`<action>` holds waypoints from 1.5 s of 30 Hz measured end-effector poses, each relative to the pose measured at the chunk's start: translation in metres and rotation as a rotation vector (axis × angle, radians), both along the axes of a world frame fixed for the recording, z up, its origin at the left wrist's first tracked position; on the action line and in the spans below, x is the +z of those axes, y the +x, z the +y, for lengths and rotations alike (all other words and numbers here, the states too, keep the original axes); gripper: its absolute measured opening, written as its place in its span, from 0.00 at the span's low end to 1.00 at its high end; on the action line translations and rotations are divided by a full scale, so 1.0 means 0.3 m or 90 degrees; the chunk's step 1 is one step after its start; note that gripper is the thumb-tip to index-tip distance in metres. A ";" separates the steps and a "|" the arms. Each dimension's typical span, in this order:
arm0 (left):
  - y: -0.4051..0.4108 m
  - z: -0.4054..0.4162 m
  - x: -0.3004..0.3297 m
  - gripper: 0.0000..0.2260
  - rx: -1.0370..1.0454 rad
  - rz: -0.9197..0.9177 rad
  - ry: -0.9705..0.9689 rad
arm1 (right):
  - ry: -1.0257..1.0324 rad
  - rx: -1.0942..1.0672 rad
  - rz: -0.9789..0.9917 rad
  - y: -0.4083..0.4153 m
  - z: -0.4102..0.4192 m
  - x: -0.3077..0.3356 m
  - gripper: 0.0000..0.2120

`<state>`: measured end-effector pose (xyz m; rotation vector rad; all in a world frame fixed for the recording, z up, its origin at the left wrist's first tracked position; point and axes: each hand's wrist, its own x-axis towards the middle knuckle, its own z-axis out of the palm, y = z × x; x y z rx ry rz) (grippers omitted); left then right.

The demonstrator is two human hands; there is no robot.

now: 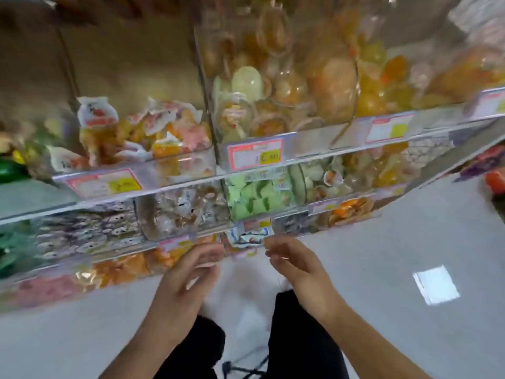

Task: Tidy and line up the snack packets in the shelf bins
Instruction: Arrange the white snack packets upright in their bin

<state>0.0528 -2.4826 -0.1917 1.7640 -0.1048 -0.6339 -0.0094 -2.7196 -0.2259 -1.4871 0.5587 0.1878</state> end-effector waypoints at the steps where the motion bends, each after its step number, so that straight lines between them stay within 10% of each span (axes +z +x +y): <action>1: -0.020 0.016 -0.049 0.13 0.024 0.000 0.007 | 0.001 0.021 0.008 0.007 0.009 -0.061 0.15; 15: 0.011 0.199 -1.195 0.15 0.169 -0.240 0.014 | -0.111 0.184 -0.242 0.236 0.146 -1.071 0.16; 29: -0.263 0.042 -1.170 0.17 0.092 -0.434 0.196 | -0.476 0.241 -0.321 0.007 -0.002 -1.058 0.20; 40: 0.135 -0.037 -1.286 0.33 -0.062 -0.456 0.454 | -0.840 0.494 -0.166 0.402 -0.102 -1.162 0.42; 45: 0.194 -0.009 -1.363 0.34 -0.078 -0.500 0.453 | -0.814 0.539 -0.115 0.462 -0.073 -1.188 0.44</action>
